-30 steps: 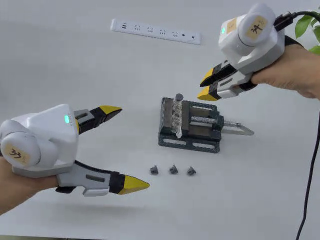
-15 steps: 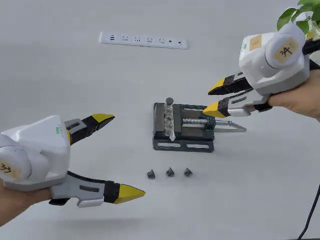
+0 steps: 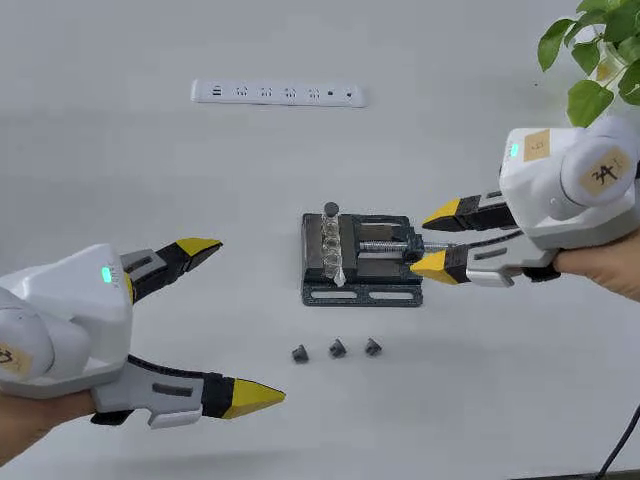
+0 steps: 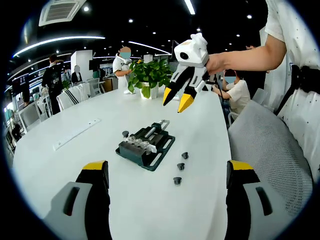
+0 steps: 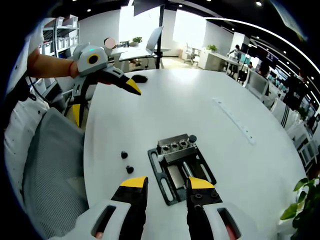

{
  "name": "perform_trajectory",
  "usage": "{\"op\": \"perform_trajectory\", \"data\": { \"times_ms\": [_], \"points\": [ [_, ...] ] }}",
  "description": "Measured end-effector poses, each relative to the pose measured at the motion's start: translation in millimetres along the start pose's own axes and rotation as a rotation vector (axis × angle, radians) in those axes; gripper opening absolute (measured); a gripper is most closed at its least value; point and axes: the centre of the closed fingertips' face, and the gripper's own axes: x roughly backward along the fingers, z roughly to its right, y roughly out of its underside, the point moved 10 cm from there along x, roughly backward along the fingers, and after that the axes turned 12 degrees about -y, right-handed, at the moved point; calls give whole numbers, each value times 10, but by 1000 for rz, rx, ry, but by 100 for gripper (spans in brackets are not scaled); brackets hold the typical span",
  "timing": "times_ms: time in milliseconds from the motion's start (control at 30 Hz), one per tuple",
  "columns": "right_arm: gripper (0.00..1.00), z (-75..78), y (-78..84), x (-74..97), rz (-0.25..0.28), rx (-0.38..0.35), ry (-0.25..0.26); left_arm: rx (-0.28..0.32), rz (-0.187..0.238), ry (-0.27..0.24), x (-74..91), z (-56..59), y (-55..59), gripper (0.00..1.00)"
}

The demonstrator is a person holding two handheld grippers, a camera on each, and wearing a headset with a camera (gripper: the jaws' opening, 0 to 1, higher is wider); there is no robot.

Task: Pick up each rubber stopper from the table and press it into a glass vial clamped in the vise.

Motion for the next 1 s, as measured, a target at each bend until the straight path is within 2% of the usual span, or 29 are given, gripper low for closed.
{"op": "perform_trajectory", "data": {
  "times_ms": [433, 700, 1000],
  "points": [
    [22, -355, 337, -255, 46, -28, -30, -6, 2, -8, 38, 14, -36, 97],
    [20, -454, 522, -428, 40, -32, -44, -10, -6, -3, 46, 48, -33, 98],
    [19, -566, 616, -576, 27, -24, -64, -6, -15, 0, 52, 93, -3, 97]
  ]
}}
